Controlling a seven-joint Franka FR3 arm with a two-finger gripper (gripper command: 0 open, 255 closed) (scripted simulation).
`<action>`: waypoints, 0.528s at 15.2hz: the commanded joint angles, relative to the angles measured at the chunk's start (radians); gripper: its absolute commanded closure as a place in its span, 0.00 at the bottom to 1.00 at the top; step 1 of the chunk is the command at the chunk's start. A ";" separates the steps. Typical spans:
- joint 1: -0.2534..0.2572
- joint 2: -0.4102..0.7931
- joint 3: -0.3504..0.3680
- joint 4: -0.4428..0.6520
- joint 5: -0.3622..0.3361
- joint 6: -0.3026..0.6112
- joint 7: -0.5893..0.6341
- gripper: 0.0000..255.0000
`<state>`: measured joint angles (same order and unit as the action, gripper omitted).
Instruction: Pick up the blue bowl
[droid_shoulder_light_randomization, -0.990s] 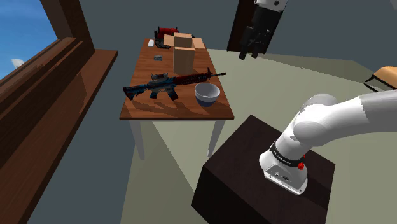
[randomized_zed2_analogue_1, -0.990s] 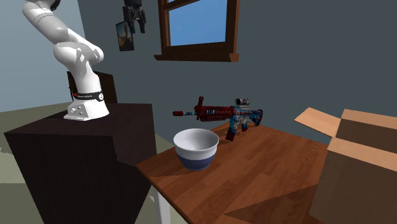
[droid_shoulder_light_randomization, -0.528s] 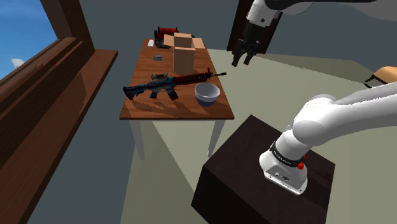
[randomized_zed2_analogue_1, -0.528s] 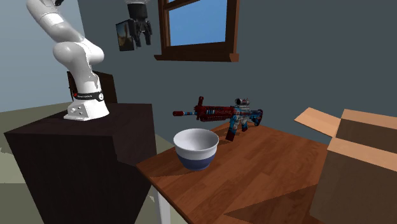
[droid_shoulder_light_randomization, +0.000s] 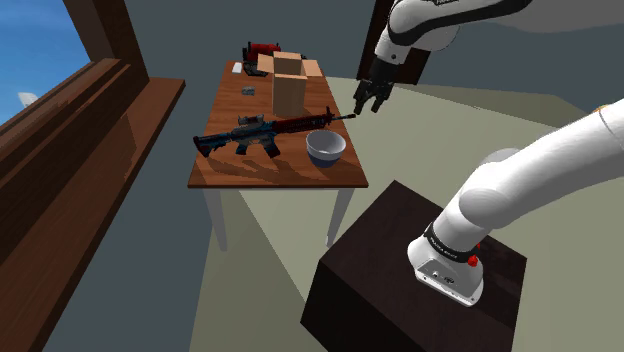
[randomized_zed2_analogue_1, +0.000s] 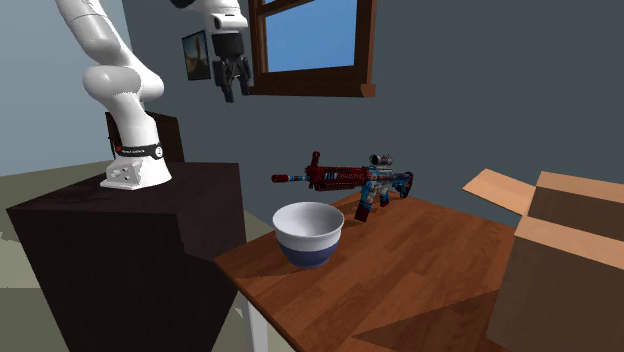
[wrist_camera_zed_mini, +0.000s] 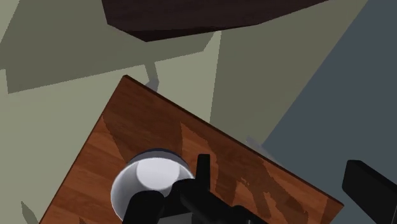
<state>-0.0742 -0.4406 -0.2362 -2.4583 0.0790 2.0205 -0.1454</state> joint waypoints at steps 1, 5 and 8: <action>0.000 0.063 -0.024 0.006 0.011 0.059 -0.031 0.00; 0.002 0.207 -0.074 0.043 0.056 0.159 -0.110 0.00; 0.003 0.322 -0.107 0.086 0.110 0.221 -0.179 0.00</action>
<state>-0.0716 -0.1646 -0.3301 -2.3945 0.1682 2.2203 -0.2967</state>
